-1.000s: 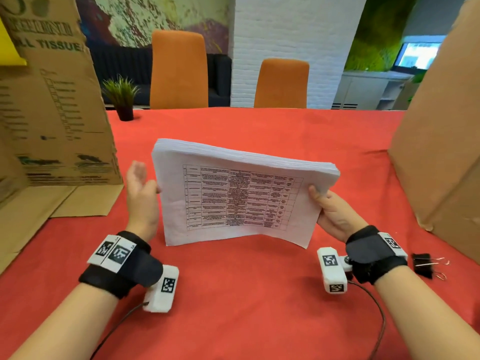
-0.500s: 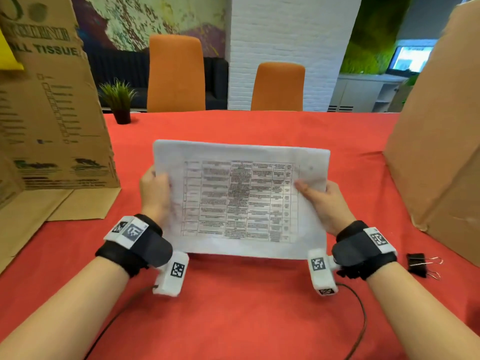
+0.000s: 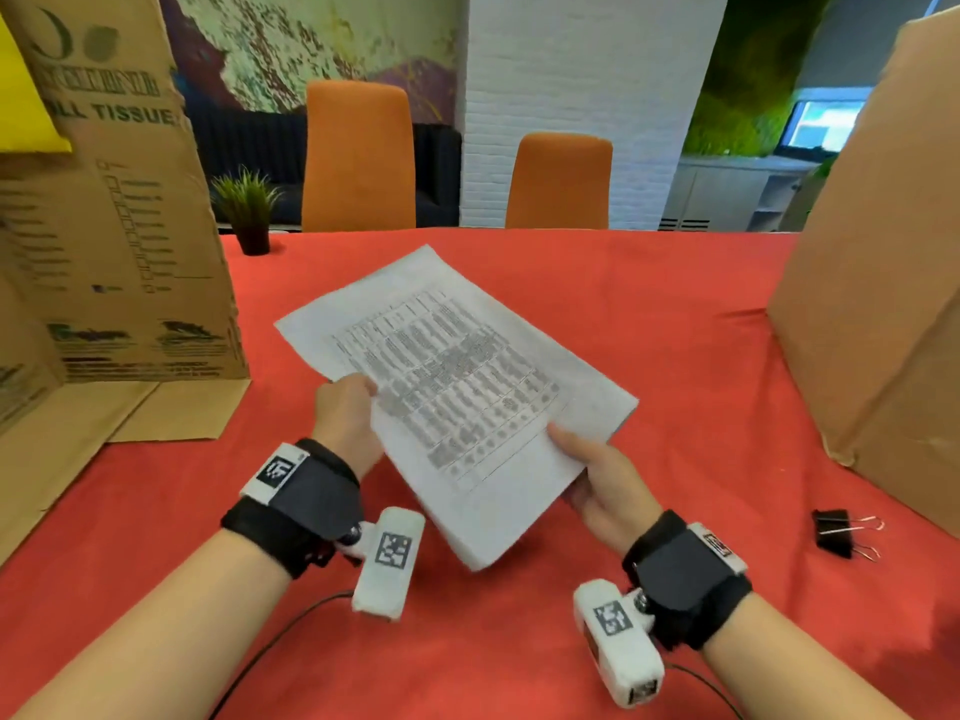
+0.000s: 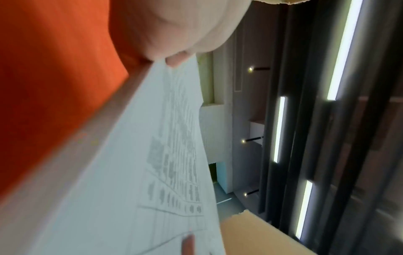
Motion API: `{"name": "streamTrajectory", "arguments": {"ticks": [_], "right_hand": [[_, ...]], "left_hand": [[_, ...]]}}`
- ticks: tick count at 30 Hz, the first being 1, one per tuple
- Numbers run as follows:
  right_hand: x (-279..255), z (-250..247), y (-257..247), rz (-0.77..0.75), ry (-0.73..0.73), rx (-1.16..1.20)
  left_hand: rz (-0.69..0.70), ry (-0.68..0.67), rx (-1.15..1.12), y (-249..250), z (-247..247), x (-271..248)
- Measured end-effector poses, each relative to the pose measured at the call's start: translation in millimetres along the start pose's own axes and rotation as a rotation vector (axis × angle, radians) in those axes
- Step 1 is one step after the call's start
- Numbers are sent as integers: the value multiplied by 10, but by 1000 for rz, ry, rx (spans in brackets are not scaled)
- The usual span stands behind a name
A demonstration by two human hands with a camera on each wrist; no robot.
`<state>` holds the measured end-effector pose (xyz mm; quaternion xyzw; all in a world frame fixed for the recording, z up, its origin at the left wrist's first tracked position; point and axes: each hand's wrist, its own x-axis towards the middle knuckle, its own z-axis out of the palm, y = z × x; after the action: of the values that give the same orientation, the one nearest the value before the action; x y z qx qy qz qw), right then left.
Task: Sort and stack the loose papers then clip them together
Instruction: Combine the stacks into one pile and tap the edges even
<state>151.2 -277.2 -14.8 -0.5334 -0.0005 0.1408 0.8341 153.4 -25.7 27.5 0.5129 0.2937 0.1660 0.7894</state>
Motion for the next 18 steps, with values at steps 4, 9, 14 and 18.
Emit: {"name": "streamTrajectory", "arguments": {"ticks": [4,9,14,18], "right_hand": [[-42,-328,-224,163,-231,-295],[54,177,-642,-68,-272,-409],[26,850,-1109,-589,-104,-304],[-29,851,-1278,-679,-161,-381]], "left_hand": [[293,33,113,217,-148,-79],[647,-228,269,411,44,-437],[1009,-141,161,553,266,-779],[1122,-188,-60,687,196,-767]]}}
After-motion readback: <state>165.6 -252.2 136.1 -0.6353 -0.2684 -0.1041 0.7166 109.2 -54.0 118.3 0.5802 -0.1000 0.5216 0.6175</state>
